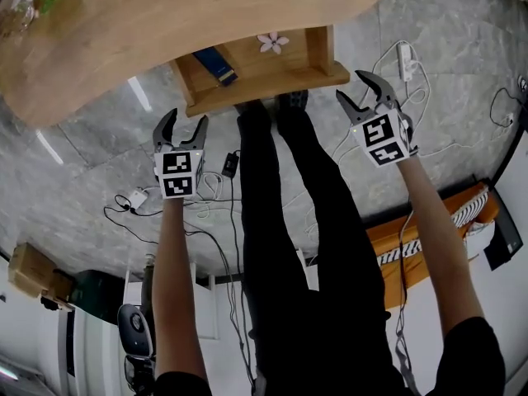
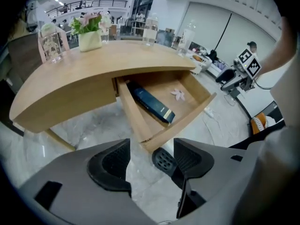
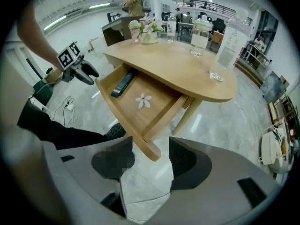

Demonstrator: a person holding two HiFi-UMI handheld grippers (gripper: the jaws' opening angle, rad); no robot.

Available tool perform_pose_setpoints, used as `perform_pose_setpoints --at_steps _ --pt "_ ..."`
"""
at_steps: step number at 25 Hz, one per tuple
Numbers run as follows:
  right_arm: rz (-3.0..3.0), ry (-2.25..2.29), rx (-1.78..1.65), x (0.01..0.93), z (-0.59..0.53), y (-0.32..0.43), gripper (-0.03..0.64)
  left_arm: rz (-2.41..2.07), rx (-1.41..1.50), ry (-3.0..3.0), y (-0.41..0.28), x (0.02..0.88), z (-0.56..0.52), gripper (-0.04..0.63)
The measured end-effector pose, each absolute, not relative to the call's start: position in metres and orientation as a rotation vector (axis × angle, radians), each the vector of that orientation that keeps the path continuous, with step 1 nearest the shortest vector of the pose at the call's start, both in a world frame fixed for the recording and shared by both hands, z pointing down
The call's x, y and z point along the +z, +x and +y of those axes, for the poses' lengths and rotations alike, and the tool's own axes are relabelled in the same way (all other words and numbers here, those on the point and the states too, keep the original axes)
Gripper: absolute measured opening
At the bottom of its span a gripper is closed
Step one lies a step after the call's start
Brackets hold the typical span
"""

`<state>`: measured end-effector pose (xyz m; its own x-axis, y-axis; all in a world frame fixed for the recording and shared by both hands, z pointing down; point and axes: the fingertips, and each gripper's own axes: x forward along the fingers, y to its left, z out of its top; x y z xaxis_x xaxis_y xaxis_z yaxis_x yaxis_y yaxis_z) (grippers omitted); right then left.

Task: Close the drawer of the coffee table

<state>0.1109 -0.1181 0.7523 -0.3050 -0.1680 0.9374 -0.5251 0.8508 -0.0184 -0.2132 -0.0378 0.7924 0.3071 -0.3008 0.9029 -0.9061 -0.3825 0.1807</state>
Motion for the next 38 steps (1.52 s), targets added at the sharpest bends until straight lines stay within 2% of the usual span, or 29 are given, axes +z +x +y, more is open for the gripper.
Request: perform_pose_setpoints --at_steps 18,22,27,38 --pt "-1.691 0.412 0.388 0.844 -0.117 0.135 0.202 -1.092 1.124 1.788 -0.208 0.844 -0.042 0.294" --pt "-1.687 0.426 0.383 0.844 -0.114 0.135 0.155 -1.11 1.149 1.796 -0.209 0.842 -0.047 0.264" --pt "-1.684 0.453 0.381 0.844 -0.114 0.134 0.153 -1.103 1.192 1.808 -0.207 0.841 -0.043 0.21" --pt "-1.716 0.524 0.397 0.827 -0.12 0.135 0.152 -1.137 1.111 1.803 -0.207 0.823 -0.05 0.204"
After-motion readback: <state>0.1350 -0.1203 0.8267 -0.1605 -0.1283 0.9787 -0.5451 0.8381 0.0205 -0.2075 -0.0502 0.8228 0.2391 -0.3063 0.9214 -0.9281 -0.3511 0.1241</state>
